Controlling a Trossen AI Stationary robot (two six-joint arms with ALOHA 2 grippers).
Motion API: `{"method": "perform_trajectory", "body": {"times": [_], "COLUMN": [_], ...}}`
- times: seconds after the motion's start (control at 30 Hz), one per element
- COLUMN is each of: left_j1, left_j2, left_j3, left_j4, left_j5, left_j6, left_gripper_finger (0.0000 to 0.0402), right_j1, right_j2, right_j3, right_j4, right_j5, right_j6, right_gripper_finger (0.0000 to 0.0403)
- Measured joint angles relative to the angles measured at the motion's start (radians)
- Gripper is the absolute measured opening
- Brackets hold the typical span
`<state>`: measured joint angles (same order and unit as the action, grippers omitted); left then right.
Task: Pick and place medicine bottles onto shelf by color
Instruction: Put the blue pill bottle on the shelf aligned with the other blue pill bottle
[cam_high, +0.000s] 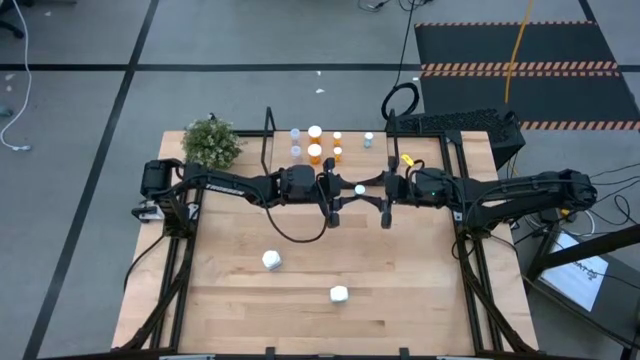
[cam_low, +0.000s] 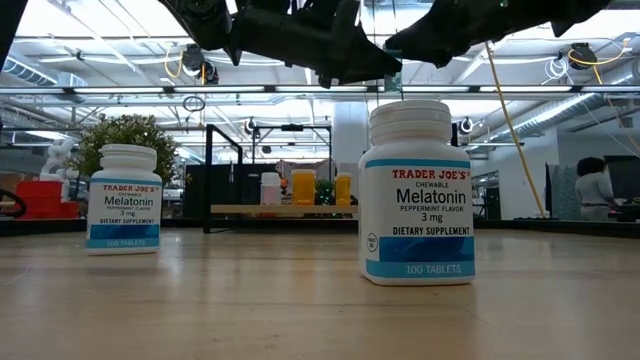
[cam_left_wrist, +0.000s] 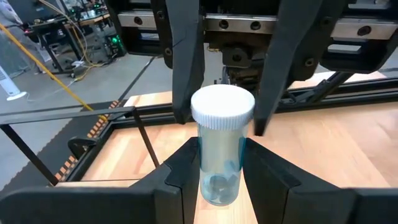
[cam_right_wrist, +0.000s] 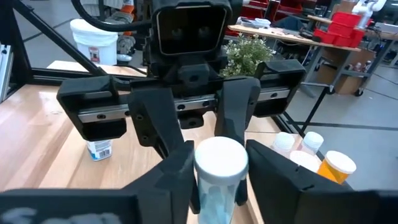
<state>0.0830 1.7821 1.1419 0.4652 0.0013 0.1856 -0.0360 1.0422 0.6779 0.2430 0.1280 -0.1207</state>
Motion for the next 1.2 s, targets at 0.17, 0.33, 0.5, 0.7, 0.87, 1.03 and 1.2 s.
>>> {"method": "perform_trajectory", "body": {"times": [0.17, 0.33, 0.5, 0.7, 0.87, 1.03, 1.2], "left_j1": [0.000, 0.000, 0.000, 0.000, -0.001, -0.011, -0.016], "left_j2": [0.000, 0.000, -0.011, -0.060, -0.106, -0.133, -0.134], "left_j3": [0.000, 0.000, 0.000, 0.000, 0.000, -0.001, 0.001], "left_j4": [-0.001, -0.023, -0.054, -0.174, -0.242, -0.262, -0.254], "left_j5": [0.000, -0.002, -0.050, -0.193, -0.197, -0.196, -0.196], "left_j6": [-0.011, -0.042, -0.063, -0.087, -0.087, -0.087, -0.087], "left_gripper_finger": [0.0113, 0.0117, 0.0172, 0.0255, 0.0287, 0.0278, 0.0256], "right_j1": [0.000, -0.013, -0.037, -0.070, -0.137, -0.237, -0.313], "right_j2": [0.000, 0.000, -0.001, -0.001, -0.001, 0.004, 0.027], "right_j3": [0.000, 0.000, 0.000, 0.000, -0.041, -0.092, -0.130], "right_j4": [0.000, -0.015, -0.037, -0.053, -0.032, 0.009, 0.075], "right_j5": [0.000, -0.003, -0.003, -0.003, -0.001, 0.001, 0.001], "right_j6": [0.000, 0.002, 0.000, 0.000, 0.003, 0.041, 0.055], "right_gripper_finger": [0.0115, 0.0122, 0.0127, 0.0128, 0.0129, 0.0129, 0.0129]}}
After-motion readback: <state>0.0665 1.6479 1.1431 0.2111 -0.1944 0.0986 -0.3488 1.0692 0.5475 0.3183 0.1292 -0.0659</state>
